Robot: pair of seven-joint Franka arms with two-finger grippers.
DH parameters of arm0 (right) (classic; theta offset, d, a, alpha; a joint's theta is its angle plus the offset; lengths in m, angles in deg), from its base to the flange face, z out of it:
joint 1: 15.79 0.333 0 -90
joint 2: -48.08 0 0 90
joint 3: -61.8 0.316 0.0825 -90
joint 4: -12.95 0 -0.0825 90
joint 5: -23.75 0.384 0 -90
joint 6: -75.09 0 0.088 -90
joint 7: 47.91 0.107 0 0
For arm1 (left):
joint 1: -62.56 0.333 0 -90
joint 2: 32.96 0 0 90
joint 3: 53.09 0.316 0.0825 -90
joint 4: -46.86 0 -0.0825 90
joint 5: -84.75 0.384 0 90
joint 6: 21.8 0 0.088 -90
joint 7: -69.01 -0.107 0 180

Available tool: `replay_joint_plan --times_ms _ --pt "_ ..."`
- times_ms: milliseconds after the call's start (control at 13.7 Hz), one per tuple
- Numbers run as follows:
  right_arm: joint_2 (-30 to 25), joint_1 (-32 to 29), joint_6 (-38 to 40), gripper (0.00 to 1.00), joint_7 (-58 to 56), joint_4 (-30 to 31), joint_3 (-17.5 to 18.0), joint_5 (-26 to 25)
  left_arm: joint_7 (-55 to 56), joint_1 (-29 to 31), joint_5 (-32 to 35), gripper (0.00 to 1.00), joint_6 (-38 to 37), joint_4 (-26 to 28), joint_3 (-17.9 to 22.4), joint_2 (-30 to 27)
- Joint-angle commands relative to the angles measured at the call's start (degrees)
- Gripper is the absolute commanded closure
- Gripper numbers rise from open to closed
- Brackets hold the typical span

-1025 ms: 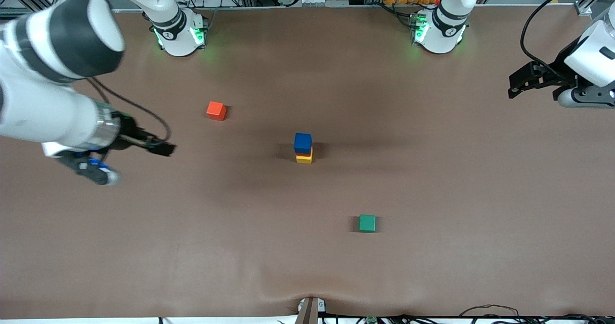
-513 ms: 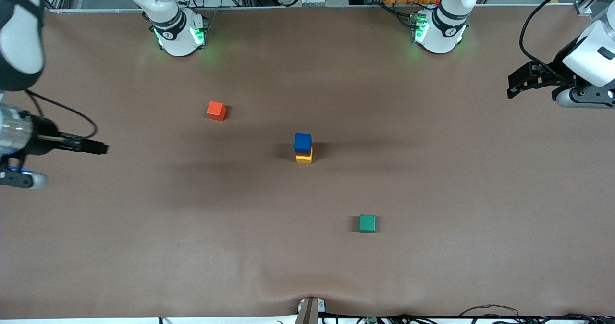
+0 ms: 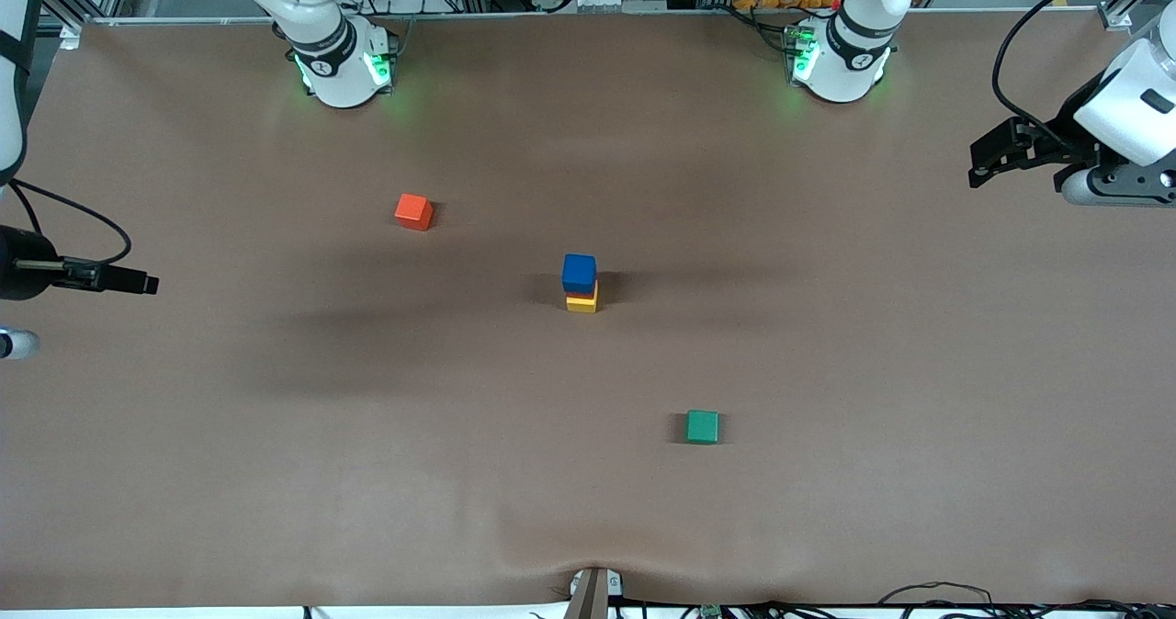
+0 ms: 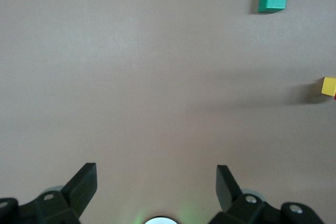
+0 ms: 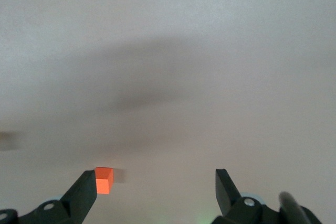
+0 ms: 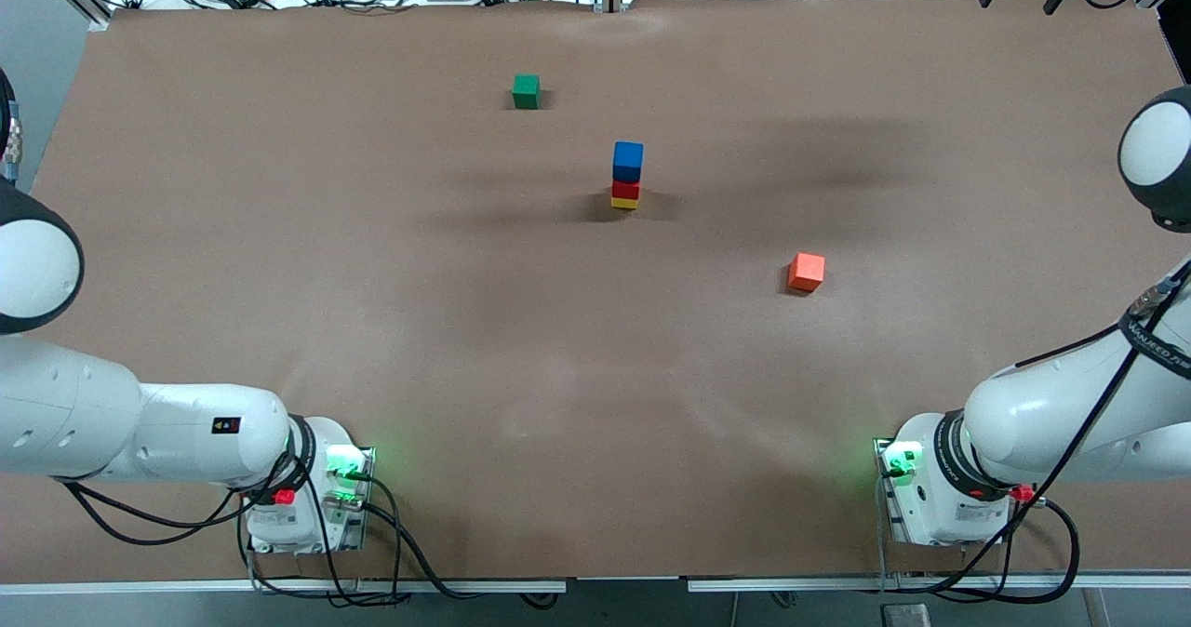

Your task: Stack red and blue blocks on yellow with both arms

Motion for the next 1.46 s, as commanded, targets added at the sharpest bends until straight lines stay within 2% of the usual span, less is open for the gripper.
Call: replay_joint_plan --times_ms 0,220,293,439,513,732,806,952,1172,1391 --pt "-10.14 -0.24 -2.2 0.0 -0.56 10.16 1.4 -1.0 -0.47 0.23 0.43 0.0 -0.46 -0.33 -0.36 -0.46" --pt "-22.08 2.3 -6.91 0.0 0.06 23.66 1.84 -0.74 -0.47 0.31 0.43 0.0 -0.55 -0.42 -0.36 -0.46" --pt "-24.64 2.84 -7.11 0.0 0.24 26.15 1.84 -0.65 -0.56 0.4 0.43 0.0 -0.55 -0.5 -0.36 -0.46" --pt "-25.11 4.33 -5.19 0.0 2.5 25.13 2.19 -1.17 -0.65 0.4 0.43 0.0 -0.47 -0.51 -0.36 -0.37" --pt "-24.41 4.51 -4.92 0.0 2.7 22.25 2.19 -1.18 -0.65 0.4 0.43 0.0 -0.46 -0.59 -0.36 -0.29" --pt "-16.88 4.95 5.24 0.0 2.79 8.11 2.11 -1.79 -0.82 0.31 0.52 0.0 -0.38 -0.68 -0.36 -0.29" --pt "-16.5 4.08 8.76 0.0 2.18 5.8 1.76 -1.18 -0.91 0.4 0.52 0.0 -0.38 -0.68 -0.36 -0.37" --pt "-17.45 0.49 8.71 0.0 -4.82 5.95 0.79 3.28 -1.0 0.4 0.52 0.0 -0.38 -0.77 -0.27 -0.29" --pt "-18.69 -0.15 2.91 0.0 -7.4 8.5 0.96 1.99 -0.91 0.31 0.6 0.0 -0.38 -0.86 -0.27 -0.29" --pt "-22.98 3.8 -0.42 0.0 -7.5 14.46 1.84 -3.27 -1.0 0.31 0.6 0.0 -0.38 -0.86 -0.27 -0.29"
